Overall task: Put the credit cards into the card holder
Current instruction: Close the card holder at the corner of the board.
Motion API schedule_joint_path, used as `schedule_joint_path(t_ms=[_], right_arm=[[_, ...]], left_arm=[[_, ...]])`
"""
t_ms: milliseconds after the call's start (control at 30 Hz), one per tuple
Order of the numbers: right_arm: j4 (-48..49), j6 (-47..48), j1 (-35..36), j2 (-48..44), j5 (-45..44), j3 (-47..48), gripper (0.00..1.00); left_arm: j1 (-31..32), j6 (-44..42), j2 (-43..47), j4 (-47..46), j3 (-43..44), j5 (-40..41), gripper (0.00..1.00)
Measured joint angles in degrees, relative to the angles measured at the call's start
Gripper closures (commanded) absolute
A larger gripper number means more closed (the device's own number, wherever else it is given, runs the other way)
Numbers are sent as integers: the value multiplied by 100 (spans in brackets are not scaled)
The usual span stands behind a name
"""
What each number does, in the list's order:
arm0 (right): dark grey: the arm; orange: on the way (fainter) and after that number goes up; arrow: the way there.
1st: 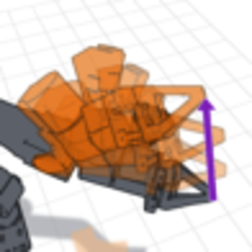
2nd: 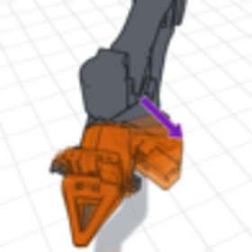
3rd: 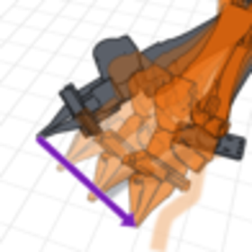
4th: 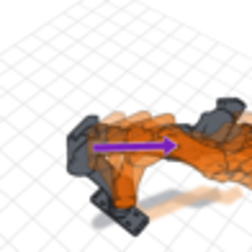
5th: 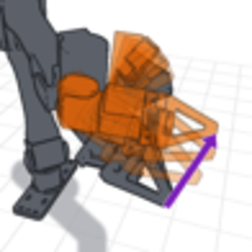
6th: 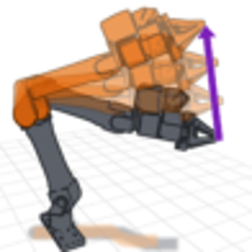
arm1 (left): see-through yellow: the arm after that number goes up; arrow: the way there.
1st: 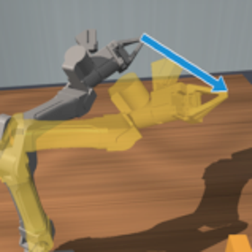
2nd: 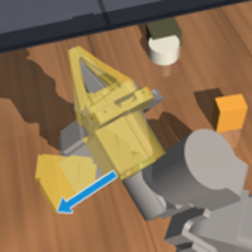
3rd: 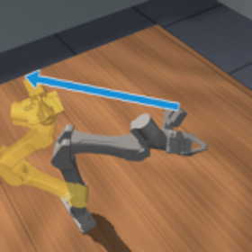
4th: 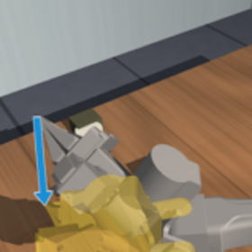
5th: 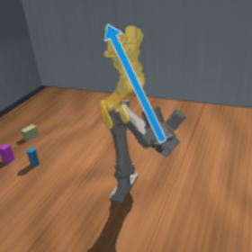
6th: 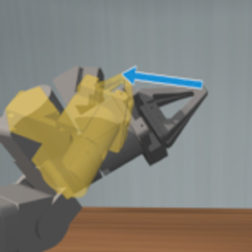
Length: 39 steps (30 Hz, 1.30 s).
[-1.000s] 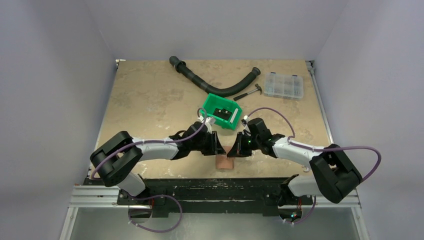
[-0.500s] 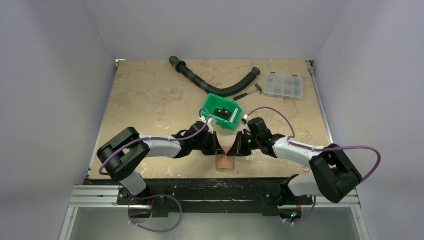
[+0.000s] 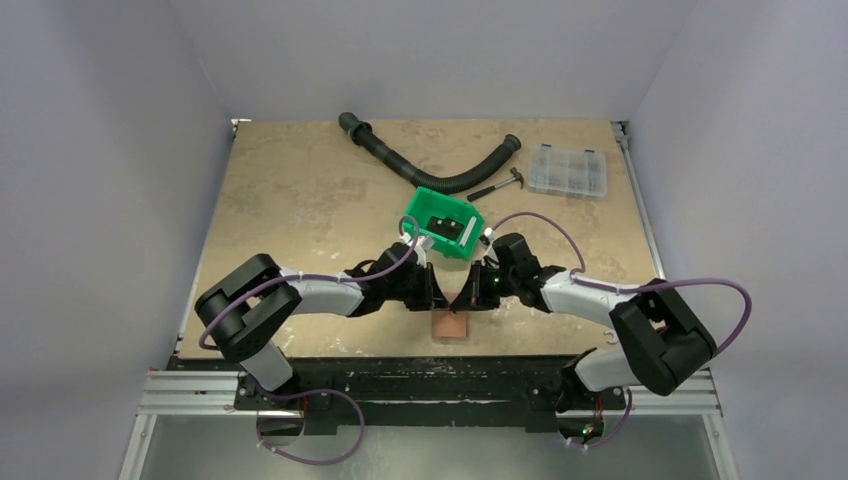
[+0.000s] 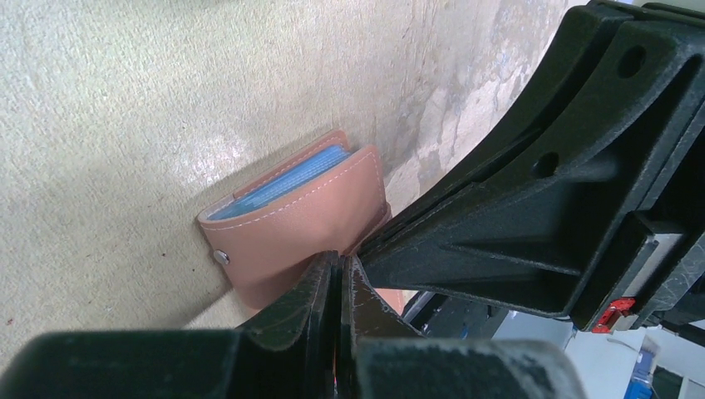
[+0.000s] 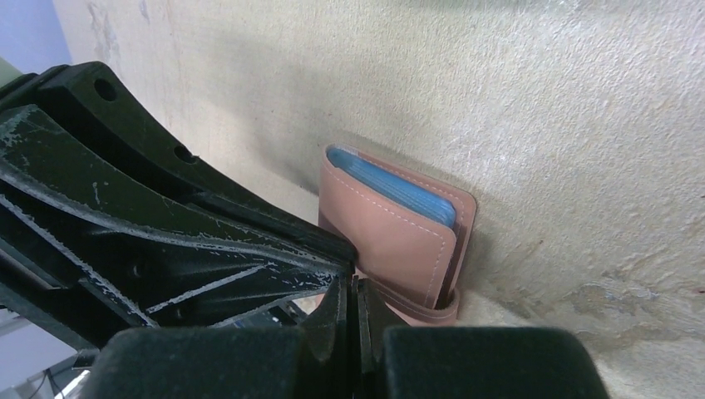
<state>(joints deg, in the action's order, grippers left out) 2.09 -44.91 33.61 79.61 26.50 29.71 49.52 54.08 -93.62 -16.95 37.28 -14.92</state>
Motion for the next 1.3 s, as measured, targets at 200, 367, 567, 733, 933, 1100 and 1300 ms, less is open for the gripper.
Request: schedule_joint_path(t_ms=[200, 367, 567, 733, 933, 1100, 1300], right_arm=[[-72, 37, -13, 37, -7, 35, 100], [2, 22, 2, 55, -136, -39, 100], [299, -116, 212, 111, -391, -166, 100], [201, -308, 636, -103, -1102, -153, 100], [149, -614, 1635, -518, -2782, -284, 100], [181, -925, 2345, -568, -4009, -334, 100], [-7, -1307, 2968, -457, -5145, -221, 100]], left_arm=[[2, 39, 31, 0, -24, 46, 100], [7, 55, 79, -2, -61, 133, 100], [0, 168, 151, -17, -157, 177, 100], [-2, 234, 227, 20, -214, 256, 100], [-4, 280, 247, 55, -216, 304, 100], [-24, 365, 247, 68, -216, 315, 100], [-28, 409, 258, 74, -216, 339, 100]])
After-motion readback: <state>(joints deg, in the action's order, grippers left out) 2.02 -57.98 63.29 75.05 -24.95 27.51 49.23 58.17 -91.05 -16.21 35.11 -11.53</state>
